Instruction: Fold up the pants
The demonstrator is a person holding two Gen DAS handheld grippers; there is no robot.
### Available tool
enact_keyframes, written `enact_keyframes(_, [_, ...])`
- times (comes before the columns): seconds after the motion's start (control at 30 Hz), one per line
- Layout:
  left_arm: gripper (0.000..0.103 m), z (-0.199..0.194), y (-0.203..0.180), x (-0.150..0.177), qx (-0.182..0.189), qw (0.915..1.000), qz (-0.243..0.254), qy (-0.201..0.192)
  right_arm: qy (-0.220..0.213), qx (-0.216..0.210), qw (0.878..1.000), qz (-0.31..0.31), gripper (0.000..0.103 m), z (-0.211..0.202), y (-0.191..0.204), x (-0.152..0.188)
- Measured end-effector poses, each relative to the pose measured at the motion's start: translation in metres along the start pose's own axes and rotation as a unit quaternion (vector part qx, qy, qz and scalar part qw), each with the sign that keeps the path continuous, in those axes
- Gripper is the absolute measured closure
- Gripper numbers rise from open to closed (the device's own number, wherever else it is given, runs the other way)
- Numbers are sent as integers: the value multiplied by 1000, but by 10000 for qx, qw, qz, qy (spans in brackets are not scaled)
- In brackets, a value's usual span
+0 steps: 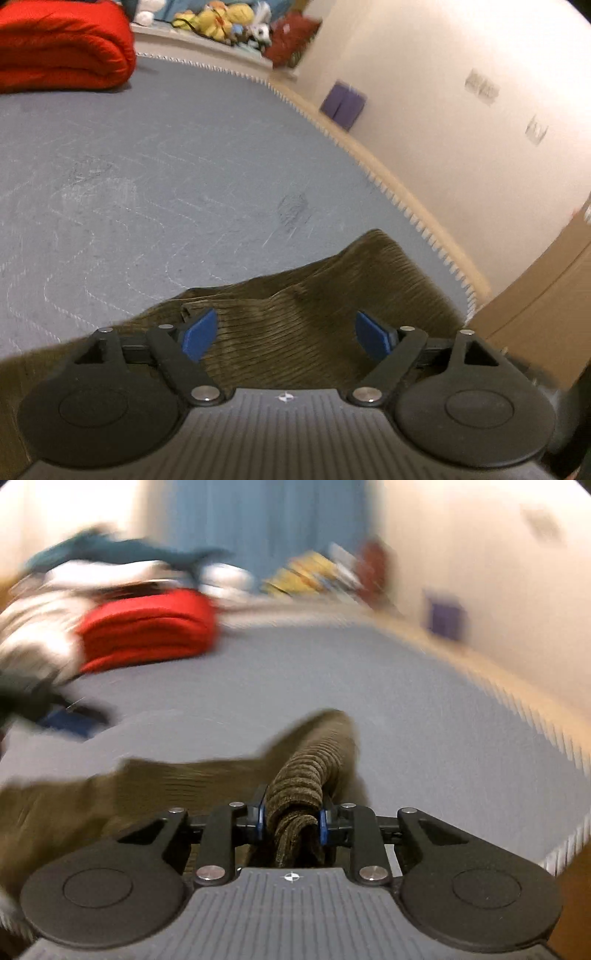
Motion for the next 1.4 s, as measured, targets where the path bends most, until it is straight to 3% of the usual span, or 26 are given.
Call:
enact_keyframes(0.07, [1, -12, 10, 3, 372, 9985, -362, -189, -70, -321, 9953, -916, 77, -5, 48, 6])
enact_keyframes(0.17, [1, -16, 16, 2, 1105, 9921, -598, 7, -40, -831, 9728, -2161, 77, -8, 113, 27])
enact_keyframes(0.23, [1, -8, 16, 5, 1263, 9900, -593, 227, -52, -1030, 9600, -2605, 77, -10, 138, 36])
enact_keyframes(0.33, [1, 14, 25, 14, 697, 9927, -705, 694, -65, -1273, 9453, -3004, 77, -12, 166, 45])
enact_keyframes(0.4, [11, 19, 34, 17, 334, 9933, -765, 797, -40, -1340, 9424, -3065, 77, -8, 173, 47])
enact_keyframes(0.47, [50, 21, 43, 18, 55, 9938, -789, 785, -75, -1327, 9396, -3154, 77, -7, 180, 51])
enact_keyframes(0.5, [59, 19, 47, 19, -64, 9938, -792, 774, -82, -1327, 9390, -3170, 77, -4, 180, 51])
enact_keyframes(0.53, [76, 16, 52, 20, -147, 9943, -757, 740, -87, -1341, 9395, -3153, 77, -2, 181, 49])
enact_keyframes(0.57, [82, 11, 56, 20, -235, 9954, -652, 668, -92, -1343, 9403, -3126, 77, 1, 183, 50])
enact_keyframes(0.63, [84, -8, 58, 17, -436, 9981, -274, 338, -124, -1397, 9412, -3075, 74, 7, 187, 46])
enact_keyframes(0.7, [85, -31, 64, 14, -484, 9988, -86, -13, -198, -1713, 9354, -3087, 66, 7, 195, 42])
enact_keyframes(0.8, [85, -78, 97, 11, -684, 9966, -222, -393, -393, -2756, 9189, -2795, 49, -4, 201, 28])
enact_keyframes(0.83, [85, -92, 112, 12, -833, 9949, -329, -462, -495, -3215, 9117, -2511, 37, -10, 197, 19])
enact_keyframes(0.9, [83, -116, 148, 20, -1182, 9895, -663, -510, -762, -3965, 8944, -1922, 27, -19, 186, 0])
enact_keyframes(0.97, [69, -134, 187, 33, -1767, 9772, -1093, -446, -950, -4229, 8899, -1424, 19, -17, 171, -20])
enact_keyframes(1.0, [61, -142, 202, 39, -2107, 9683, -1271, -423, -921, -4215, 8941, -1198, 19, -10, 163, -27])
enact_keyframes(1.03, [39, -147, 217, 46, -2380, 9591, -1488, -361, -843, -4162, 8997, -1011, 19, 0, 156, -32])
enact_keyframes(1.07, [27, -152, 229, 50, -2464, 9545, -1648, -307, -692, -4013, 9099, -784, 19, 15, 147, -36])
enact_keyframes(1.17, [22, -162, 242, 57, -2484, 9517, -1782, -297, 236, -3074, 9512, 109, 18, 81, 117, -35])
enact_keyframes(1.23, [18, -163, 242, 58, -2488, 9519, -1773, -246, 953, -2660, 9560, 791, 18, 125, 98, -25])
enact_keyframes(1.27, [18, -159, 242, 57, -2462, 9531, -1750, -200, 1300, -2573, 9501, 1190, 18, 146, 90, -18])
enact_keyframes(1.33, [12, -145, 240, 52, -2383, 9553, -1748, -57, 1810, -2676, 9254, 1981, 17, 178, 77, -5])
enact_keyframes(1.4, [2, -120, 244, 55, -2185, 9579, -1841, 263, 1986, -2739, 9076, 2487, 14, 198, 70, -1])
Point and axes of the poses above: each gripper's, at about its wrist camera, not at the fingertips, and z roughly the way its jaws point, y to its left, x to its underside, the point moved 1 cm from there along z, roughly the way its jaws point, and after that the axes turned 15 degrees about -x, right-handed, at the moved point
